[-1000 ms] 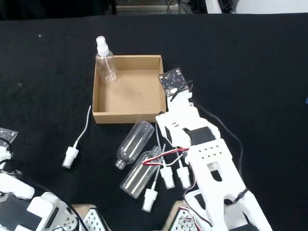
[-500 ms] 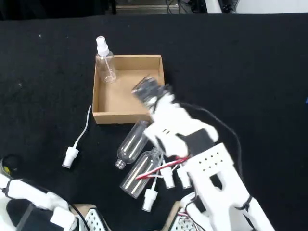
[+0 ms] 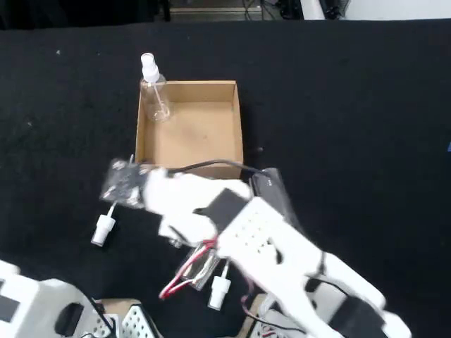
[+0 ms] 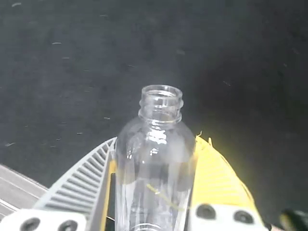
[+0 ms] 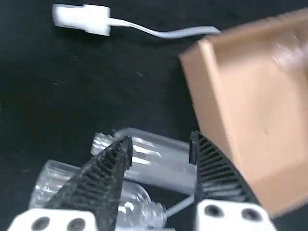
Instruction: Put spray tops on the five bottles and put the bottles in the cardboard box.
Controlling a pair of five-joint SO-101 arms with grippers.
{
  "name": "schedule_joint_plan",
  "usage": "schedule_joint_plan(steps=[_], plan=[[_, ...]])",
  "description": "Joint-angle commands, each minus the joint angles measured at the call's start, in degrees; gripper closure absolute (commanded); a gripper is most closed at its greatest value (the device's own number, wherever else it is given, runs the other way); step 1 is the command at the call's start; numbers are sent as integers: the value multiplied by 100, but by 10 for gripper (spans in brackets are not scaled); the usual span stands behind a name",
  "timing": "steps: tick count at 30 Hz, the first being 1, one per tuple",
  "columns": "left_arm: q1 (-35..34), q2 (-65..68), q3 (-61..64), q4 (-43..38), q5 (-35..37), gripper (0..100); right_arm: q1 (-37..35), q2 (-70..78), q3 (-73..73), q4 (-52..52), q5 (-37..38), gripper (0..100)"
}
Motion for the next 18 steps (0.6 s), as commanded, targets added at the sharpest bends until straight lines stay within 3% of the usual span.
schedule_joint_plan(steps=[1,5,9,18], plan=[[-462,923,-1763,387,308,960,-571,708,-585,-413,88,763],[-725,1767,-2580,563,308,960,-897,1719,-1059,-712,211,716],[-813,2444,-3363,607,299,960,-1152,2659,-1622,-765,1020,716],[-848,2901,-4127,607,299,960,-1213,4022,-3108,-765,1741,716]])
